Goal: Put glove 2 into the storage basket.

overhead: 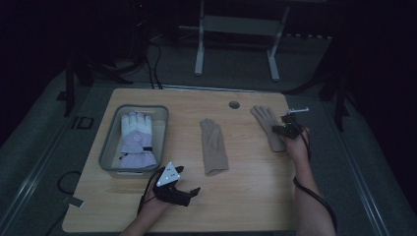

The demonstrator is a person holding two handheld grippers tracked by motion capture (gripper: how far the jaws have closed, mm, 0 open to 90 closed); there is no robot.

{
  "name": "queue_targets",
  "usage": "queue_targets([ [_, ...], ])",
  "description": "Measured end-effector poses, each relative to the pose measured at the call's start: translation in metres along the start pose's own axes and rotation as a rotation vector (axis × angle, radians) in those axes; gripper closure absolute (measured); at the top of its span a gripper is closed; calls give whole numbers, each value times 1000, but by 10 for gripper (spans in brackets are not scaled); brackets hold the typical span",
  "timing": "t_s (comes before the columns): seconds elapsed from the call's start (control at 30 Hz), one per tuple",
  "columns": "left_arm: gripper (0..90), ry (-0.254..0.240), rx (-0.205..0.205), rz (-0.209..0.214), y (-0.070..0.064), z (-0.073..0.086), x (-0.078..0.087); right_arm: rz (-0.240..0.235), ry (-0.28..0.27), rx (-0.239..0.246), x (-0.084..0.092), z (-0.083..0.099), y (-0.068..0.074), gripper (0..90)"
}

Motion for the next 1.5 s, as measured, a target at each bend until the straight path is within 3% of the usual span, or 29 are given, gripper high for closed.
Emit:
queue_targets([
  [0.07, 21, 0, -1, -2, 0, 0, 0, 21, -17, -9, 7, -1, 3, 831],
  [0.17, 21, 2, -2, 0, 0, 0, 0, -2, -31, -16, 16, -3, 9, 832],
  [0.3, 21, -3, -7, 1, 0, 0, -1, 7, -60, -26, 29, -3, 12, 833],
  [0.53, 21, -2, -13, -2, -1, 0, 0, 47, -108, -57, 55, -2, 21, 833],
  [0.73, 21, -1, -15, -3, -1, 0, -1, 108, -168, -111, 81, 8, 32, 834],
  [0.8, 21, -5, -13, -4, -1, 0, 0, 128, -173, -109, 85, 14, 36, 834],
  [0.93, 21, -4, -14, -5, -1, -1, 0, 147, -158, -110, 87, 28, 39, 834],
  [1.17, 21, -6, -15, -4, -1, 0, 0, 155, -180, -159, 94, 51, 44, 833],
  [1.43, 21, -6, -17, -6, -1, 0, 0, 156, -118, -177, 76, 81, 50, 830],
  [1.5, 21, -2, -19, -5, -1, 0, 0, 164, -84, -155, 67, 92, 55, 826],
])
Point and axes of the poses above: each handheld gripper's, and its own axes: x roughly backward along the jaws, z roughly out of its underside, y roughly to its left, the point moved 3 cm from there along -x, roughly forward along the jaws, and after that the axes turned 1 degree about y, right-handed, at the moved point
